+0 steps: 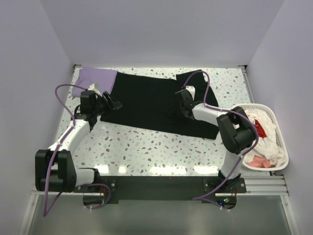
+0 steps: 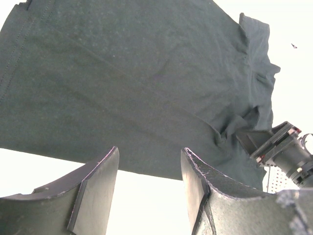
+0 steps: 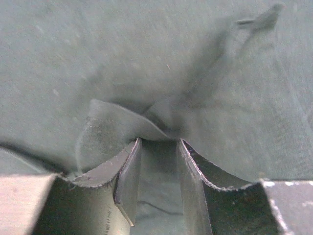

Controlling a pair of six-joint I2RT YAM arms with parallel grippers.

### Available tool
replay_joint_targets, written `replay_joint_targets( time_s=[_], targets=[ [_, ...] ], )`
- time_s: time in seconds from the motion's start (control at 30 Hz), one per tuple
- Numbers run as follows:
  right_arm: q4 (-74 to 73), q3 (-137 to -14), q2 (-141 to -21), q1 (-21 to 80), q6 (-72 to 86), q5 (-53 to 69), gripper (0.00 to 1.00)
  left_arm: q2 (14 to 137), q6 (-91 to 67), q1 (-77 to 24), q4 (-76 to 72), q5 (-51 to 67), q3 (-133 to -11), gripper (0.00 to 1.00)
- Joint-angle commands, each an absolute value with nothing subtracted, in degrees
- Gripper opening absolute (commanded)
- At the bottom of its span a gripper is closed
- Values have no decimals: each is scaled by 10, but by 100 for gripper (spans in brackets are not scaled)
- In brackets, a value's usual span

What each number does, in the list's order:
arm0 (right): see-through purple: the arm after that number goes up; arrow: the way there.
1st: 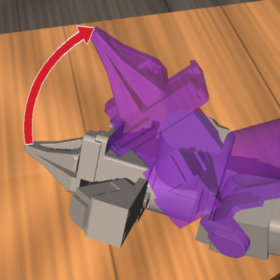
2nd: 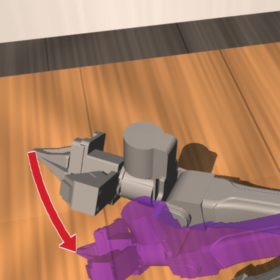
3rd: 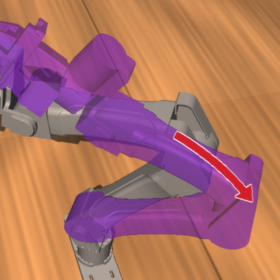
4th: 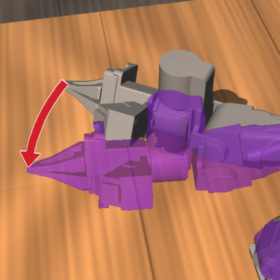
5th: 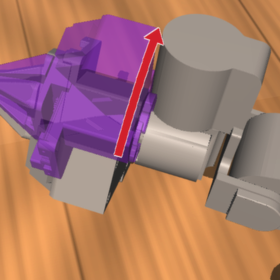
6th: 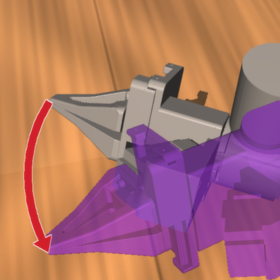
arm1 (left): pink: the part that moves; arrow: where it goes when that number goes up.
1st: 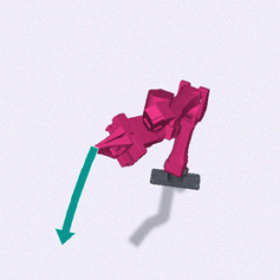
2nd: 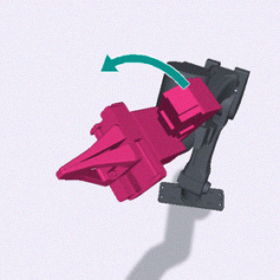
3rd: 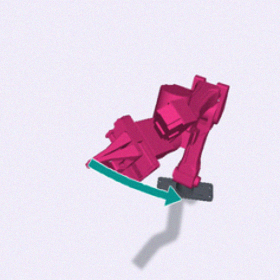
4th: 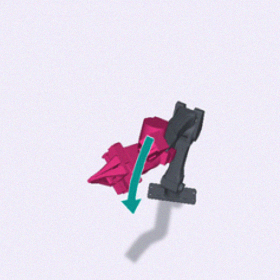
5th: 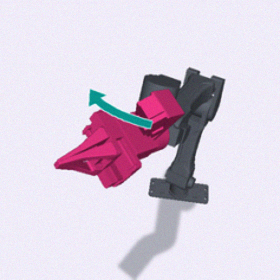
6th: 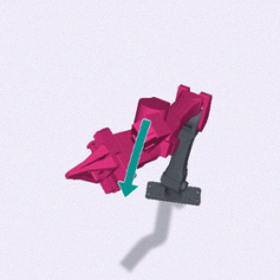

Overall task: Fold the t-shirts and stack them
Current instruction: Fold the tshirt

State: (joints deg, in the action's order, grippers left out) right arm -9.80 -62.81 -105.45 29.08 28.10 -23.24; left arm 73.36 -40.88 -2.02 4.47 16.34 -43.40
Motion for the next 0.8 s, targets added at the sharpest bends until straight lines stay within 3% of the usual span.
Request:
replay_joint_targets(
  time_s=[0.0, 0.57, 0.77],
  targets=[
    [-77, -677, -1067, 288, 268, -258, 38, 715, -402, -22, 40, 175, -447, 58],
    [-128, -772, -1094, 287, 271, -216, 40, 705, -411, -22, 54, 145, -440, 59],
    [-163, -722, -1024, 285, 306, -196, 47, 672, -463, -17, 80, 23, -408, 57]
  ],
)
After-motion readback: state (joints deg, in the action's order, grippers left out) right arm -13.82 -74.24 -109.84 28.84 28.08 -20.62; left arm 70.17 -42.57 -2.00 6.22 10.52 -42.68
